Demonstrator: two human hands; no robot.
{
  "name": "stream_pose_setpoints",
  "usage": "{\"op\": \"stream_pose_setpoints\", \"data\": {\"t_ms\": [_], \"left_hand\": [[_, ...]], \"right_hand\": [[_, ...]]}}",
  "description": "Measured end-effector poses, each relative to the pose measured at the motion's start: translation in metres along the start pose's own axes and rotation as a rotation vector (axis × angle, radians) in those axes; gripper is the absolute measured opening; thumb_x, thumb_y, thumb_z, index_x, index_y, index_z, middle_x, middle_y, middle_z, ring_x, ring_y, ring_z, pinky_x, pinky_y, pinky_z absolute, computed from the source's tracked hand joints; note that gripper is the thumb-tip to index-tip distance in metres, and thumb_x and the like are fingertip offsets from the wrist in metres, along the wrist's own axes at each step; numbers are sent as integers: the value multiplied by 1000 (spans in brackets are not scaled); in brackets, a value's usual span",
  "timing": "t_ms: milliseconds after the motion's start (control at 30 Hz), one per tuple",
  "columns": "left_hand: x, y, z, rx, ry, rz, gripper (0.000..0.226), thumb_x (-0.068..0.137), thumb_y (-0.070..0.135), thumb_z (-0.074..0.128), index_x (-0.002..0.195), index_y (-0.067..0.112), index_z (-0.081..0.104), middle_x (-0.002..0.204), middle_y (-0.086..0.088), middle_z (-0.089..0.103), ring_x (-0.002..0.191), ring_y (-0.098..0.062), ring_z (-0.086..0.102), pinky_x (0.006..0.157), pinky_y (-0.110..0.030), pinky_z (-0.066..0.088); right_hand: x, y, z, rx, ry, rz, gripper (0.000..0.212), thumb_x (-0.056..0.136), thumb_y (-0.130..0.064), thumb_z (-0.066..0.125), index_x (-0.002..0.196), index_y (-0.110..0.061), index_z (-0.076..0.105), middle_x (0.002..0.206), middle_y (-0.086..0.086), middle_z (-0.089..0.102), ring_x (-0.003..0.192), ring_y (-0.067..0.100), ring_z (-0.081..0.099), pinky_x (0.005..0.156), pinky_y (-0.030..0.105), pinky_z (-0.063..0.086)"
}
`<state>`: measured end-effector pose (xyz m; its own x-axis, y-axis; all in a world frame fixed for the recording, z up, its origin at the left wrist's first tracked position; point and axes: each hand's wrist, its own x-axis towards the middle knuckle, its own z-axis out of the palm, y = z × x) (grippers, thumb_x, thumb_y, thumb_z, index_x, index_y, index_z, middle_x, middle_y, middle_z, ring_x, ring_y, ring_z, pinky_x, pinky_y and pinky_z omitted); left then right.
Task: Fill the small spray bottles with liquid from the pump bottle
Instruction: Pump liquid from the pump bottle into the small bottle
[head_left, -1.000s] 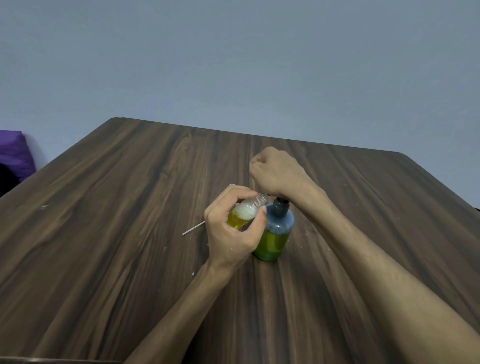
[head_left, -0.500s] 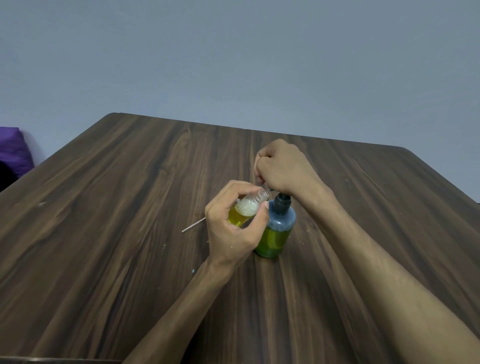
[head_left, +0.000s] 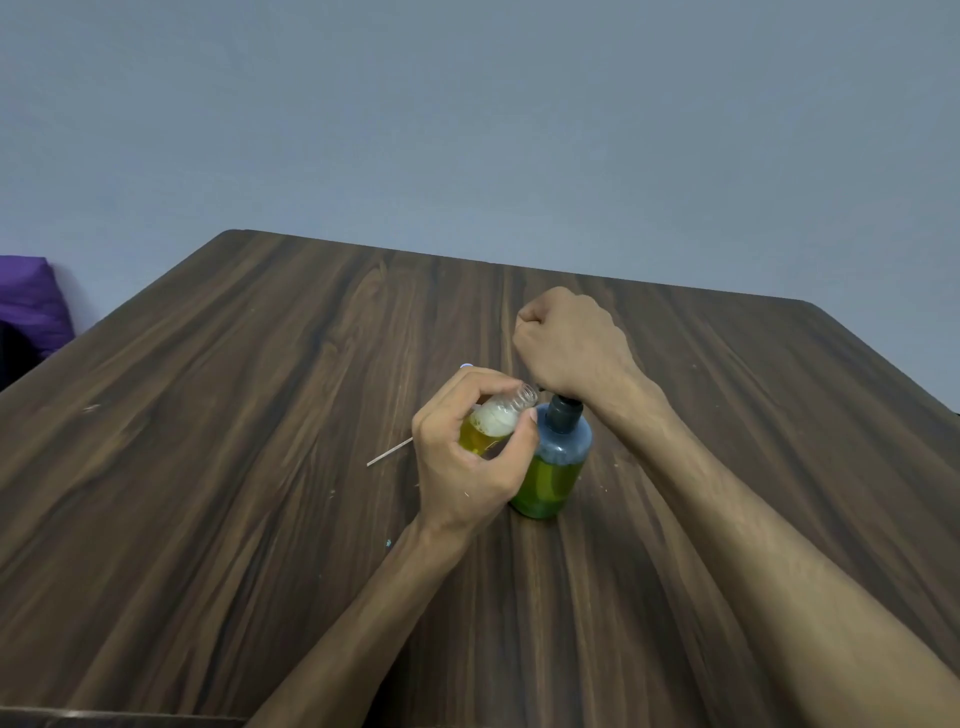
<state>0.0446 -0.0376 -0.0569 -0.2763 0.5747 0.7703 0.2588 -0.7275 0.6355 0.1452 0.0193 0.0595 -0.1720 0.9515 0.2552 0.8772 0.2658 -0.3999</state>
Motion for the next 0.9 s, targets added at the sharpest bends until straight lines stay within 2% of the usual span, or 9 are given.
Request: {"op": "stream_pose_setpoints", "data": {"t_ms": [200,333,467,533,633,767,900], "left_hand": [[1,1,-1,1,4,5,13,82,12,71,88,0,71,86,0,70,78,-16,67,72,-22,48],[-1,0,1,15,-1,9,14,82,13,72,87,0,71,85,1,69,77,-13,66,72,-20,47],[0,0,1,12,-6,5,15,81,14,72,88,0,71,85,0,69,77,-14,66,73,-19,46],[-1,0,0,16,-6,3,15,81,13,72,88,-1,70,85,0,69,78,-14,66,73,-19,47],[-1,0,0,21,-7,12,16,81,13,72,88,-1,71,85,-2,70,78,-14,66,73,-20,47],[0,0,0,6,4,-5,16,81,14,71,88,-1,70,85,-3,70,77,-16,66,72,-21,47],[-1,1,0,3,3,0,15,82,14,71,87,-1,70,85,-2,70,77,-16,66,72,-22,47]], "right_hand": [[0,0,2,-23,-15,2,25,77,-10,43,55,-14,33,54,-2,40,57,22,34,52,32,29],[2,1,-2,33,8,-10,26,77,-10,42,53,-15,34,49,-5,42,56,27,50,55,31,33],[1,1,4,-9,-18,9,23,77,-10,42,56,-14,33,53,-2,40,57,23,35,52,32,29],[1,0,2,0,-24,3,23,75,-10,42,55,-15,32,52,-3,40,56,23,37,53,32,31],[3,0,-1,30,13,-14,24,76,-10,41,53,-16,36,49,-3,45,54,24,51,54,32,40],[1,-1,3,-26,-9,2,22,75,-10,43,57,-16,33,55,-1,41,57,22,35,52,32,31],[2,0,-2,18,16,-10,24,75,-10,42,54,-17,34,50,-3,43,54,24,44,54,32,36]]}}
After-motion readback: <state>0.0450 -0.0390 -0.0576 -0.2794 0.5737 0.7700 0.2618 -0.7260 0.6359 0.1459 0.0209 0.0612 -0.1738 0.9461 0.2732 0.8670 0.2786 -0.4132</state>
